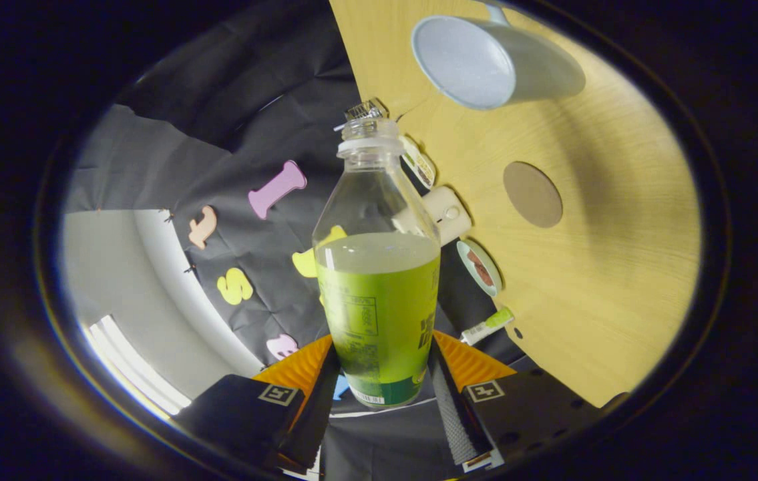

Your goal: Take the bottle from table, then pour the juice into the cup, finally place the bottle on the coaster

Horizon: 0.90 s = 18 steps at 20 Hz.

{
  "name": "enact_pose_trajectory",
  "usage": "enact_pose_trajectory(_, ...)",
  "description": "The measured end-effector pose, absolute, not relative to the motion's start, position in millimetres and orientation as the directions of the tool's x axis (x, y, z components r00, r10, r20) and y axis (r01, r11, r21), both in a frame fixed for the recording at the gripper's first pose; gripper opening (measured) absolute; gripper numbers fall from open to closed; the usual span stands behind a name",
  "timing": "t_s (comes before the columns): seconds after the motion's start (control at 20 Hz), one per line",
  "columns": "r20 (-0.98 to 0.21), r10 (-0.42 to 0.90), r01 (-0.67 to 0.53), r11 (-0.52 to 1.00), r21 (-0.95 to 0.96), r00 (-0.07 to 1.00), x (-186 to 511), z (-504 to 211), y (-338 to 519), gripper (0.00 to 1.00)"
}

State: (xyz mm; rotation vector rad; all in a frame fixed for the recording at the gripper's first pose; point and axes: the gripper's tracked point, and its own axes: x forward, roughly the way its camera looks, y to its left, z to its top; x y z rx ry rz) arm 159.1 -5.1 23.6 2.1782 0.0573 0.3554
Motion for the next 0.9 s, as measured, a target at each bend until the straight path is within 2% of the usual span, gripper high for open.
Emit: enact_pose_trajectory(0.9,0.257,0.14,-0.112,-0.638,0.762,0.956,159.5,26.1,-12.5,0.76)
